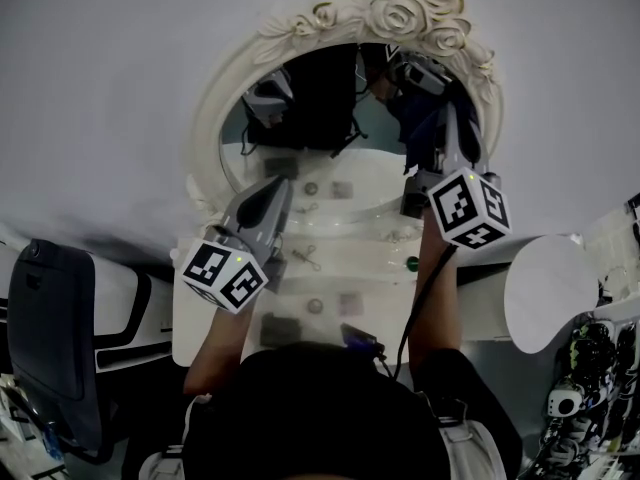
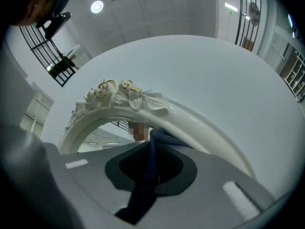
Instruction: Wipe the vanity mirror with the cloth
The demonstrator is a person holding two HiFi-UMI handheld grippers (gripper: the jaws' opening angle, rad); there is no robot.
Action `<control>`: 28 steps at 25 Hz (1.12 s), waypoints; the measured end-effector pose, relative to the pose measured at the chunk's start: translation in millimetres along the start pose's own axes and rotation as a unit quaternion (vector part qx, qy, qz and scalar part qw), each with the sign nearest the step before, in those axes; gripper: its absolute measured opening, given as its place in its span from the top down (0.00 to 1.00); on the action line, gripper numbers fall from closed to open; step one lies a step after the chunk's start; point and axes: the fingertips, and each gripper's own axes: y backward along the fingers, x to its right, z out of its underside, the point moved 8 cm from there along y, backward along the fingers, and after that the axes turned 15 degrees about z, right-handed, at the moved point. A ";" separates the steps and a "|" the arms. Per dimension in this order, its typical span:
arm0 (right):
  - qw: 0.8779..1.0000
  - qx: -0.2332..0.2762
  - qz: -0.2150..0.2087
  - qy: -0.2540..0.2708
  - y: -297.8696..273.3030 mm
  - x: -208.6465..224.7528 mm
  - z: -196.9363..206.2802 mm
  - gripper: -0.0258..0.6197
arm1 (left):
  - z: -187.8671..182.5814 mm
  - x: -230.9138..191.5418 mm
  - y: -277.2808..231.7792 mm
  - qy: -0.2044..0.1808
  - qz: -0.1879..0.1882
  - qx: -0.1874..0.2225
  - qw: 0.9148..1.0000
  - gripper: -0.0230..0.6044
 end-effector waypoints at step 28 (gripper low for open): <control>0.996 0.034 -0.072 0.037 -6.7 -94.3 -25.1 0.90 | -17.6 -11.0 39.0 0.000 -0.018 0.015 1.000 0.96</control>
